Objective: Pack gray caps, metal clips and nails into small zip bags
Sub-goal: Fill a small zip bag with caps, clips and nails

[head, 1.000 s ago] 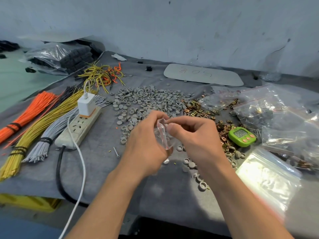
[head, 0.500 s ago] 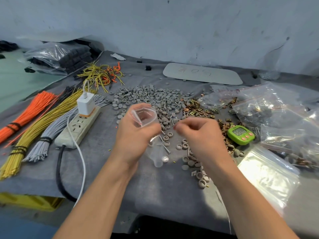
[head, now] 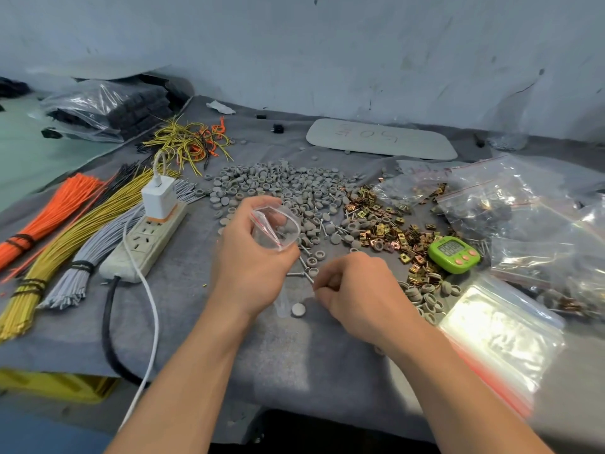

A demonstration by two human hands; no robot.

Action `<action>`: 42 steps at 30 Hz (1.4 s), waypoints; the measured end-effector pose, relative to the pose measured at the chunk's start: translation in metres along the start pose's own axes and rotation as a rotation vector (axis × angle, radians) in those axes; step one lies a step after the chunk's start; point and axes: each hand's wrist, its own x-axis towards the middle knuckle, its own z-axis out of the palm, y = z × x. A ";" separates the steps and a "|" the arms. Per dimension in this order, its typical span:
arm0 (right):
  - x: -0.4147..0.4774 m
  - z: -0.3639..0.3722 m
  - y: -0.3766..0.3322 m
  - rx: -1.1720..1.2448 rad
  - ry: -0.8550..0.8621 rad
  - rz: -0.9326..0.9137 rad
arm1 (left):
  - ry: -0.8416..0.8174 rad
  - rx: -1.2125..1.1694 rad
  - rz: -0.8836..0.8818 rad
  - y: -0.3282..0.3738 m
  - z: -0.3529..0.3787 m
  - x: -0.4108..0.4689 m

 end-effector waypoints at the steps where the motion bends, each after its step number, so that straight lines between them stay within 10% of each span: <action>1: 0.000 0.000 0.000 0.037 -0.003 -0.003 | 0.004 0.012 0.001 0.000 0.000 0.000; 9: -0.004 0.013 -0.008 0.057 -0.083 -0.097 | 0.012 0.135 0.086 -0.010 0.000 0.002; 18: 0.001 -0.008 -0.001 0.434 0.377 -0.080 | -0.133 0.480 0.111 -0.006 0.009 -0.005; 28: 0.000 -0.007 -0.006 0.617 0.410 -0.128 | -0.271 0.352 0.082 -0.007 0.008 -0.005; 31: 0.006 -0.015 0.007 0.440 0.492 0.033 | -0.200 0.243 0.072 -0.009 0.001 -0.003; 36: 0.009 -0.013 0.016 -0.115 0.089 0.120 | -0.217 0.299 0.072 -0.011 -0.002 -0.003; 42: 0.007 -0.012 0.013 -0.195 0.059 0.079 | -0.221 0.291 0.084 -0.012 -0.002 -0.003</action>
